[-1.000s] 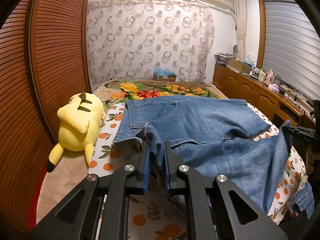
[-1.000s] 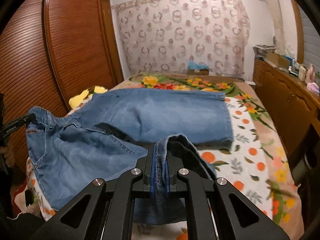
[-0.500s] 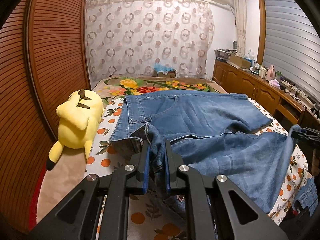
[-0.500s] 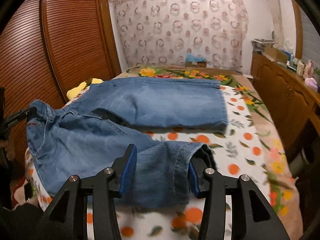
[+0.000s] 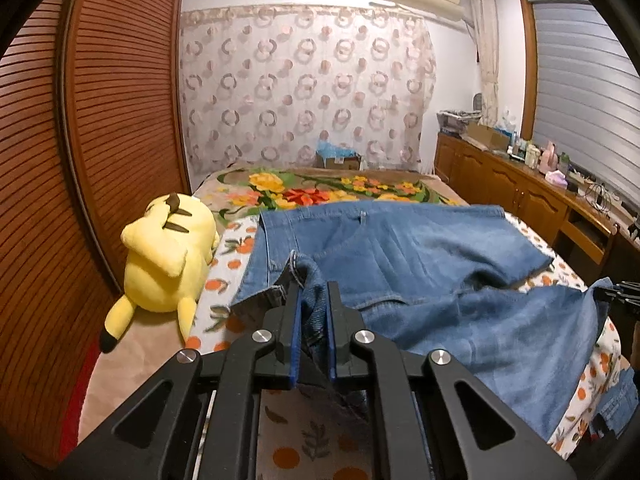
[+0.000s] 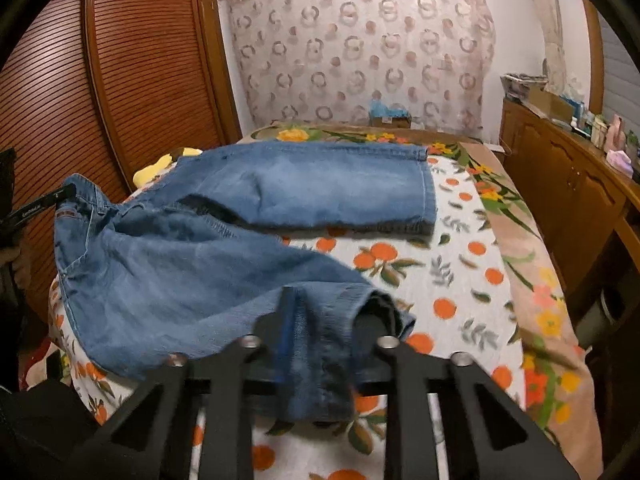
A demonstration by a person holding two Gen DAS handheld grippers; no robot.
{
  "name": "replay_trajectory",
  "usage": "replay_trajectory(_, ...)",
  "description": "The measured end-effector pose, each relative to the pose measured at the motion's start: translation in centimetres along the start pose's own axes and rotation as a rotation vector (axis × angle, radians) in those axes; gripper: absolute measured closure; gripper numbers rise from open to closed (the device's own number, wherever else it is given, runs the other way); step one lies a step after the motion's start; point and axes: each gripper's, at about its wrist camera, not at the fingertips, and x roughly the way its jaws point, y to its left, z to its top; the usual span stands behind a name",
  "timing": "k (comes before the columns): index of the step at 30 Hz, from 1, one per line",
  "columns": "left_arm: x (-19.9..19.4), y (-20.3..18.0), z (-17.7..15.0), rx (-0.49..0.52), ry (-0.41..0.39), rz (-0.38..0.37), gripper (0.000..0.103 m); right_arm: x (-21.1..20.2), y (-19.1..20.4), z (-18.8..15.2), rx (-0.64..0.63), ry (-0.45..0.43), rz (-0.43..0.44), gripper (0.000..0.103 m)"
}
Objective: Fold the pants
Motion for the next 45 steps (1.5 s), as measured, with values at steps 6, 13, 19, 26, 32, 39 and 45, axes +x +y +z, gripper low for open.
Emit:
replay_trajectory(6,0.6,0.7,2.6,-0.008,-0.037,0.013,0.092,-0.1,-2.0,2.7,0.000,-0.049,-0.008,0.095)
replay_trajectory(13,2.7,1.2,6.4,0.005,-0.071,0.036,0.092,1.1,-4.3,7.5,-0.008,-0.091,-0.029,0.096)
replay_trajectory(19,6.6,1.3,8.6,0.012,-0.044,0.042,0.092,5.7,-6.4,10.8,-0.005,-0.056,-0.042,0.096)
replay_trajectory(26,12.2,1.4,9.3,0.004,0.024,0.039,0.092,12.8,-7.5,13.5,0.011,0.045,-0.033,0.096)
replay_trajectory(32,15.1,1.3,8.5,0.002,0.077,0.040,0.092,16.3,-7.5,13.7,-0.013,0.137,-0.062,0.056)
replay_trajectory(39,15.7,1.0,8.5,0.004,0.086,0.027,0.092,13.6,-7.9,13.2,0.015,0.123,-0.129,0.047)
replay_trajectory(45,15.2,0.5,8.8,0.016,0.072,0.015,0.092,10.1,-6.7,11.1,0.048,0.100,-0.143,0.047)
